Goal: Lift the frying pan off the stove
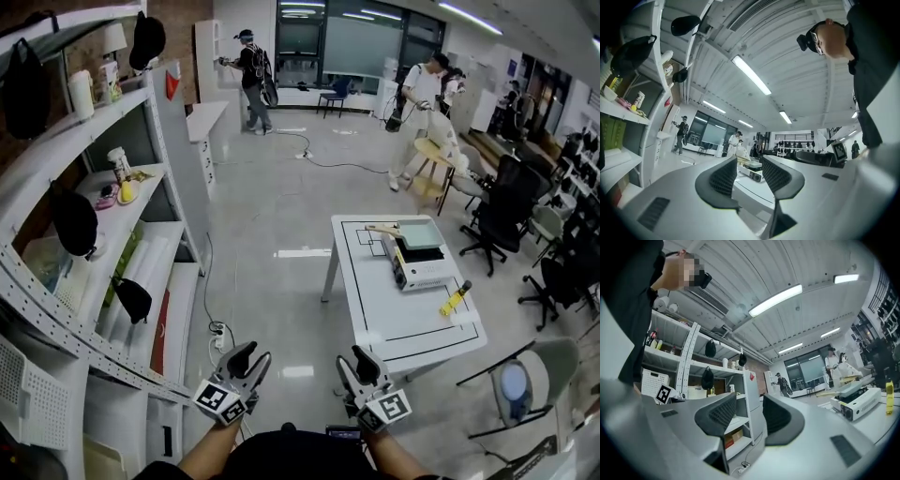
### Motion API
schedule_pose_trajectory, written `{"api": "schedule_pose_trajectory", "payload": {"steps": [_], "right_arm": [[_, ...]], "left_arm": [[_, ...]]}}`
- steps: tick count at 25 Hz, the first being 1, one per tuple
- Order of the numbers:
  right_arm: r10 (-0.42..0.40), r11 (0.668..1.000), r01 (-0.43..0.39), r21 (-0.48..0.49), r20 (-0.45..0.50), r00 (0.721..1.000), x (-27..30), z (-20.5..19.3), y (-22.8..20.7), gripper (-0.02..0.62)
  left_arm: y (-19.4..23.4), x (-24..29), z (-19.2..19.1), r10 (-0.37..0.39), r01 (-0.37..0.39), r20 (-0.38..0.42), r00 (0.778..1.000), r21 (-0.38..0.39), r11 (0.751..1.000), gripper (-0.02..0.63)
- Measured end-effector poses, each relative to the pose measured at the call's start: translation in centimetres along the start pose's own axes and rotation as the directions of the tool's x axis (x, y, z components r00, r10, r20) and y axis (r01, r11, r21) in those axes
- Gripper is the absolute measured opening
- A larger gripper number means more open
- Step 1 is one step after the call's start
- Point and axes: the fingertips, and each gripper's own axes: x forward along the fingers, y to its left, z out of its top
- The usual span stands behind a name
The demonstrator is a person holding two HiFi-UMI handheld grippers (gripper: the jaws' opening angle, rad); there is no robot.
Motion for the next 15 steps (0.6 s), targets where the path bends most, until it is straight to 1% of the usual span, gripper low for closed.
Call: {"api": "schedule_pose_trajectory", "payload": {"steps": [5,8,11,15], "right_arm": [[0.004,1.0,-0.004,-0.028,-0.031,1.0,4.4,-1.7,-2.2,0.175],[-0.007,0.999,0.005,-0.045,-0.043,0.999,6.3,-2.2,-3.3,0.175],[-0.027,0.999,0.025,-0.037,-0.047,0.999,8.0,-2.8,-4.7,0.175],[-0.03,0.999,0.029,-0.027,-0.055,0.998,10.7,-4.1,-6.7,0.175]], "left_arm": [[4.6,2.7,-0.5,0.001,-0.001,0.006,1.0,-0.029,1.0,0.166],[6.4,4.0,-1.1,-0.01,0.01,-0.001,1.0,-0.04,0.999,0.166],[8.1,5.4,-1.5,-0.014,0.014,-0.01,1.0,-0.047,0.999,0.166],[10.7,7.8,-2.1,-0.013,0.012,-0.017,1.0,-0.058,0.998,0.166]]}}
